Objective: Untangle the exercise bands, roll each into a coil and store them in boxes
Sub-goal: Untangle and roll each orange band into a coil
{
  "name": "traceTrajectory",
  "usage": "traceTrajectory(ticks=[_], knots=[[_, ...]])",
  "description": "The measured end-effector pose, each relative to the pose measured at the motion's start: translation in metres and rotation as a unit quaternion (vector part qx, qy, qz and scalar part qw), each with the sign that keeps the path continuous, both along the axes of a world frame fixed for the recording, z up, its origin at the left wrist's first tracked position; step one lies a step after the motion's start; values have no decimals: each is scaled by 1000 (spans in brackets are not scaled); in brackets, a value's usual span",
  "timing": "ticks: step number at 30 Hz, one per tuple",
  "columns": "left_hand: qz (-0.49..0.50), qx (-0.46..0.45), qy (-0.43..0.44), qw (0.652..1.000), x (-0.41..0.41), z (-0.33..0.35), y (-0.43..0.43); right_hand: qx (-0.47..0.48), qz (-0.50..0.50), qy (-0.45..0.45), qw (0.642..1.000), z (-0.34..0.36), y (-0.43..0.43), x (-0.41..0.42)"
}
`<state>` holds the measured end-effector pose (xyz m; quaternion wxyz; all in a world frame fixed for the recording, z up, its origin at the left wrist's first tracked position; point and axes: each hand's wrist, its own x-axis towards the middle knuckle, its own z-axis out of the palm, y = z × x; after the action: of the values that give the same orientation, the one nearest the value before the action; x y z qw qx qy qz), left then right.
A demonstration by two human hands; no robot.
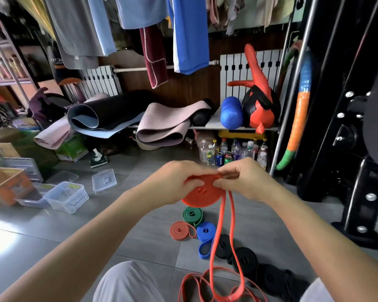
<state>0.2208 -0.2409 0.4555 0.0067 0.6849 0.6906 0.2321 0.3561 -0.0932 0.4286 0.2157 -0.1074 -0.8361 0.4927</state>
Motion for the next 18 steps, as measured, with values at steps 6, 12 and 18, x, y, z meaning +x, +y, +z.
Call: traceTrajectory(ticks=[6,12,18], knots=[[69,97,-192,974,-2,-3,-6,-153,9,59,986,-13,-4,5],[81,179,-372,907,7,-18,-4,-227,-46,98,968,-26,-4,8],[72,121,-412,900,1,-20,-7,-162,0,72,984,-14,5,9]])
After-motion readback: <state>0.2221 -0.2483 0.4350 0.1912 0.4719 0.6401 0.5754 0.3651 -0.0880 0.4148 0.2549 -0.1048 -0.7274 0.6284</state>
